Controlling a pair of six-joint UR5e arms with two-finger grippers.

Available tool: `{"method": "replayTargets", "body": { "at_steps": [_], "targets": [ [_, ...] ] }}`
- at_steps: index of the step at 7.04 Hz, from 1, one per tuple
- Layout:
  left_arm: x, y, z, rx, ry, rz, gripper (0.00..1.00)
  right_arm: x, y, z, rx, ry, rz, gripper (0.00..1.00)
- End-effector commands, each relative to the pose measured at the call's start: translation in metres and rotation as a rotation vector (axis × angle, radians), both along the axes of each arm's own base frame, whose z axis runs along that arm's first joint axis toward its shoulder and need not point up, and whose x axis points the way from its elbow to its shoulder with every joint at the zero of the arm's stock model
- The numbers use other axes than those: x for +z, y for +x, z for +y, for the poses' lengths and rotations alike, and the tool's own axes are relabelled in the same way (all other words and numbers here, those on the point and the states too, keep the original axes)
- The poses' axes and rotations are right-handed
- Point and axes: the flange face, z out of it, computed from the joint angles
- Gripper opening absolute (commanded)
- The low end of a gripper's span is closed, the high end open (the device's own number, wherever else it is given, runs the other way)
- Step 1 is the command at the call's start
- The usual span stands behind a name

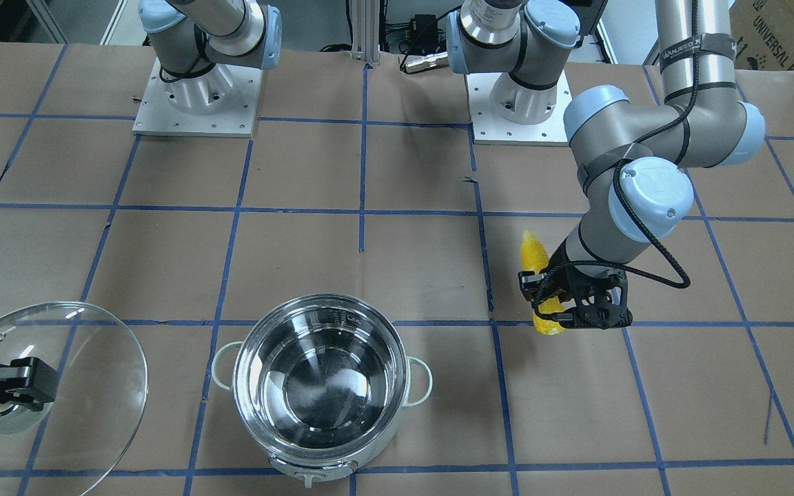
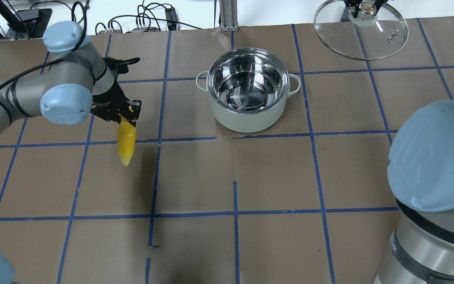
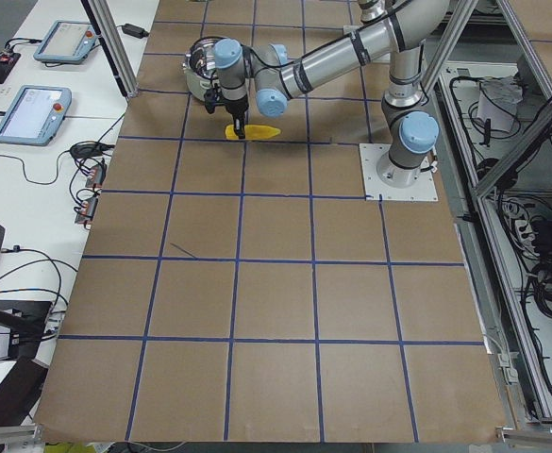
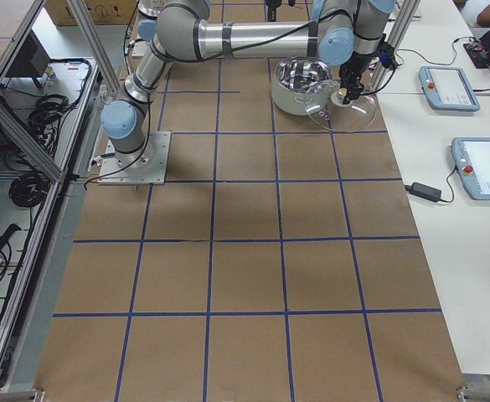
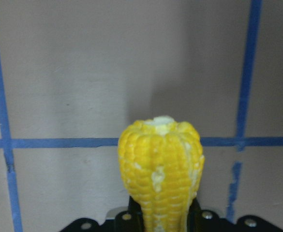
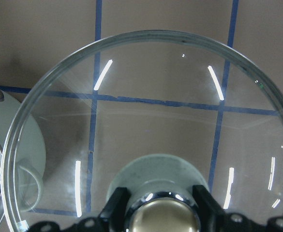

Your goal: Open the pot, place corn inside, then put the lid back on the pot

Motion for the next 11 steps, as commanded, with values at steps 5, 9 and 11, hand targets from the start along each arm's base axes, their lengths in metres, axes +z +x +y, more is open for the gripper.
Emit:
{"method": "replayTargets", "body": {
  "at_steps": [5, 9, 11],
  "targets": [
    [0.092, -0.244, -0.101, -0.089, -0.152, 0.085, 0.20, -0.001, 0.000, -0.001, 0.000, 0.000, 0.001, 0.12],
    [0.058, -0.281, -0.117, -0.138, -0.160, 0.084, 0.21, -0.003, 0.000, -0.001, 0.000, 0.001, 0.000, 0.12],
    [0.039, -0.293, -0.117, -0.154, -0.145, 0.078, 0.45, -0.003, 0.000, -0.001, 0.000, 0.001, 0.000, 0.12]
  ]
}}
